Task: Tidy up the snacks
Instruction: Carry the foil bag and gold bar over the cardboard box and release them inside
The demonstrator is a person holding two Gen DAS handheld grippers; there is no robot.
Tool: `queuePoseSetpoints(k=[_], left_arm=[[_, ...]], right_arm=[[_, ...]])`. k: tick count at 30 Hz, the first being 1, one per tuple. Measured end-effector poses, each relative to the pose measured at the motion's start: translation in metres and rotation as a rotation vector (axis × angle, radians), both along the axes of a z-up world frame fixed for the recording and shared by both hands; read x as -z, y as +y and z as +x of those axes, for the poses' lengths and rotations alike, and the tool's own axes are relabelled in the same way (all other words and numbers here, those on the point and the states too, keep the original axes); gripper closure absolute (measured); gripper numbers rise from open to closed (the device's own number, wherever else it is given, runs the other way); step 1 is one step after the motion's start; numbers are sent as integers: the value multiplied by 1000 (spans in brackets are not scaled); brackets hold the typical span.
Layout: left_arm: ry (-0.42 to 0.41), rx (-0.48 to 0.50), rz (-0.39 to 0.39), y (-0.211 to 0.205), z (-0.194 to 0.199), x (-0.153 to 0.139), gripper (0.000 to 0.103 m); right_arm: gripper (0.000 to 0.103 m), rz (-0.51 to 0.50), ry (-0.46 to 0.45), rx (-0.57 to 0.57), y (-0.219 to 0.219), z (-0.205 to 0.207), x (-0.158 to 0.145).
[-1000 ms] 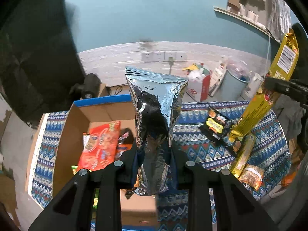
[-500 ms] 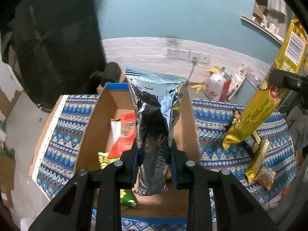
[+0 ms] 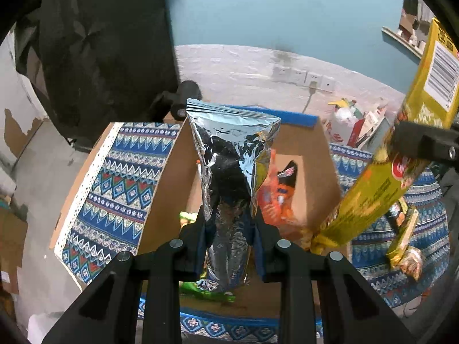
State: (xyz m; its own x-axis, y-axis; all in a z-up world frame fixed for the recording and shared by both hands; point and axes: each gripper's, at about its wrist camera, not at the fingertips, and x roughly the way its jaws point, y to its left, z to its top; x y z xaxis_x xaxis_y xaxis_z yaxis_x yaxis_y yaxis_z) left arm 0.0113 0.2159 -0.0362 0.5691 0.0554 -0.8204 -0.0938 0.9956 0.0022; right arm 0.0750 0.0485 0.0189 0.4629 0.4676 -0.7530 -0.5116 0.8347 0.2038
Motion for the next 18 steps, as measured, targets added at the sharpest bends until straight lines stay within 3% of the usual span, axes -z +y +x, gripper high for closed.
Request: queuePoseSetpoints(k=[15, 18], left_arm=[[115, -88, -37, 29, 19, 43, 75], [116, -100, -17, 29, 18, 40, 58]], right_arm=[[72, -85, 161, 10, 41, 31, 64], [69, -97, 155, 28, 44, 39, 70]])
